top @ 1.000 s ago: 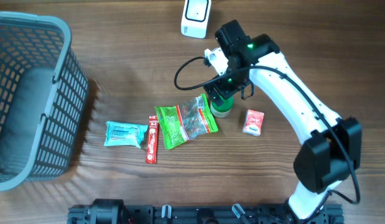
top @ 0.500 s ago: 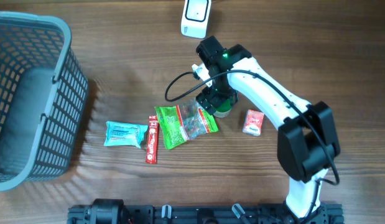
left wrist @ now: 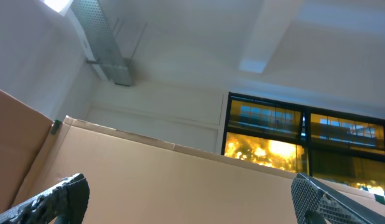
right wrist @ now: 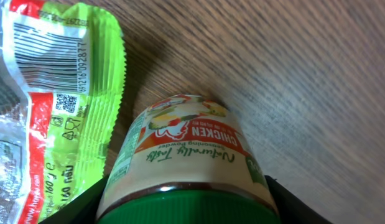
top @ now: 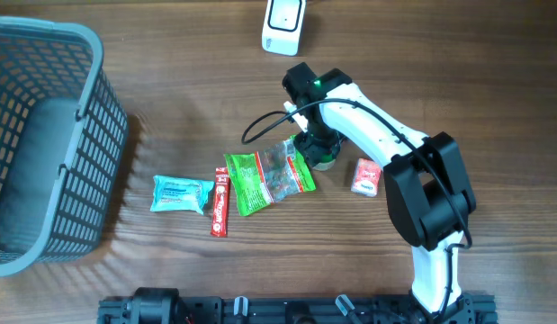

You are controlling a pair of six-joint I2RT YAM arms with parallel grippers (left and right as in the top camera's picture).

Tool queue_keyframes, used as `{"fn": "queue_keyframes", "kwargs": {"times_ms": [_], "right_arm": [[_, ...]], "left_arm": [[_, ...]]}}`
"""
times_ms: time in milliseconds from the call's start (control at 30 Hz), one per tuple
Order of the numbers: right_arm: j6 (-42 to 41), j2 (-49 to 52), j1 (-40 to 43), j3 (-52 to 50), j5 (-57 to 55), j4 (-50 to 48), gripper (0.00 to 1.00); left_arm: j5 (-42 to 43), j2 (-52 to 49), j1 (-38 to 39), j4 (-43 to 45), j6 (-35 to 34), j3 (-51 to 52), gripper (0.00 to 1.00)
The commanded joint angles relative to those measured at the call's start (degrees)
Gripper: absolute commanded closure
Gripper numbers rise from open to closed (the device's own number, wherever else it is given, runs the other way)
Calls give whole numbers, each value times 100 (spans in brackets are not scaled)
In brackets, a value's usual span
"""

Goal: Scan the item barcode
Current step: 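Lower the right gripper around the jar and close on it, then lift the jar and carry it up to the white scanner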

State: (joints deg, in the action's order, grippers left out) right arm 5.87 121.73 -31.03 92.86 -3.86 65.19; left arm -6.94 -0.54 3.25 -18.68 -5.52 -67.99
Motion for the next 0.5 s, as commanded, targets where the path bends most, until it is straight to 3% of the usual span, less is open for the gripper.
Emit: {"fn": "queue_keyframes", "kwargs": {"times_ms": [0,100,267,400,467], "right_arm": [[-931,74,2,-52,208,24,41],[-1932,72,9,-52,234,61,48],[-2892,72,11,-50,533,-105,28],[-4015,72,20,-2,546,-291,25],[-4850,63,57,28,549,-310,19]], "left_arm": [[90,28,-42,0,-76,28,0],[90,28,-42,0,-76,28,0],[90,28,-42,0,-76,28,0],[90,28,-42,0,-76,28,0],[90,28,-42,0,-76,28,0]]}}
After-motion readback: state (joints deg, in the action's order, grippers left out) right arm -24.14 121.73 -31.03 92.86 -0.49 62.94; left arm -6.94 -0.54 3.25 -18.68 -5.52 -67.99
